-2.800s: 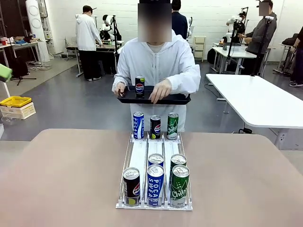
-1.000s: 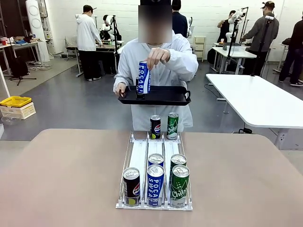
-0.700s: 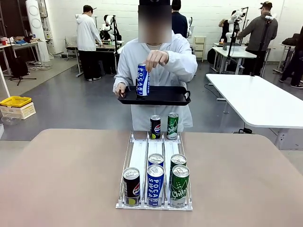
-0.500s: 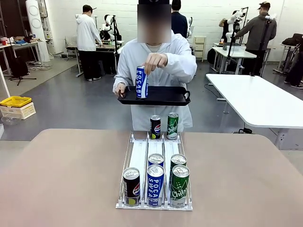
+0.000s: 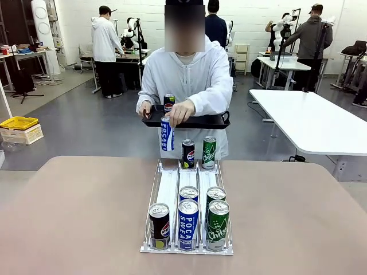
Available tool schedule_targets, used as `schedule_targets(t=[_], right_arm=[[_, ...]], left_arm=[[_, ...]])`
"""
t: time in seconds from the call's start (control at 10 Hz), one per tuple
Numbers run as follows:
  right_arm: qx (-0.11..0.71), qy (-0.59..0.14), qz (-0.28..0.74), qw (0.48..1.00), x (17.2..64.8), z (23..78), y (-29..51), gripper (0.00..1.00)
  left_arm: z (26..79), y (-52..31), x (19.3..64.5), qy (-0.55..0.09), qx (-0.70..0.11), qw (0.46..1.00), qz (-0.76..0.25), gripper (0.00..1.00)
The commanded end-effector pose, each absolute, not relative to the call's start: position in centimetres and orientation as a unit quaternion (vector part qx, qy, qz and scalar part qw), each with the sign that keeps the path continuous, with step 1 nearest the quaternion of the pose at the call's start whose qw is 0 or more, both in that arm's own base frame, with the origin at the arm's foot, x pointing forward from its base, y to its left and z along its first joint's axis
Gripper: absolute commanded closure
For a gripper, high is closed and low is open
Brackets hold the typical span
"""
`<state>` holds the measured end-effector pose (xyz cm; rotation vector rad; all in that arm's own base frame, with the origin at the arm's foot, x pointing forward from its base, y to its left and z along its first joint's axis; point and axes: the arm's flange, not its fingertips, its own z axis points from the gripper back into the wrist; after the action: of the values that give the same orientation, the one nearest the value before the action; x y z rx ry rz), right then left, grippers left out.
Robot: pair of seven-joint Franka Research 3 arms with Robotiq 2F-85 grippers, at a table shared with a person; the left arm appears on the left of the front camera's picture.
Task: Retrieve and hand over the desired beverage to the person.
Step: Pick up another can of the same type that the person held from the Automatic Can Dispenser.
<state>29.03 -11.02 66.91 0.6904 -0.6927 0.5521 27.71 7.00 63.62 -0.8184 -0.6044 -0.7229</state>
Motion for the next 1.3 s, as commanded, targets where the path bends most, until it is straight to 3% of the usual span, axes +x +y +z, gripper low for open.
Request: schedule_targets(t=[0.0, 1.2], right_arm=[[0.34, -0.338, 0.269, 0.835, 29.24, 66.95, -10.9, 0.0], [0.34, -0.338, 0.269, 0.835, 29.24, 66.95, -10.9, 0.0]], left_arm=[[63.68, 7.07, 27.85, -0.29, -0.387, 0.803, -0.348, 0.0], [63.68, 7.07, 27.85, -0.29, -0.387, 0.803, -0.348, 0.0]])
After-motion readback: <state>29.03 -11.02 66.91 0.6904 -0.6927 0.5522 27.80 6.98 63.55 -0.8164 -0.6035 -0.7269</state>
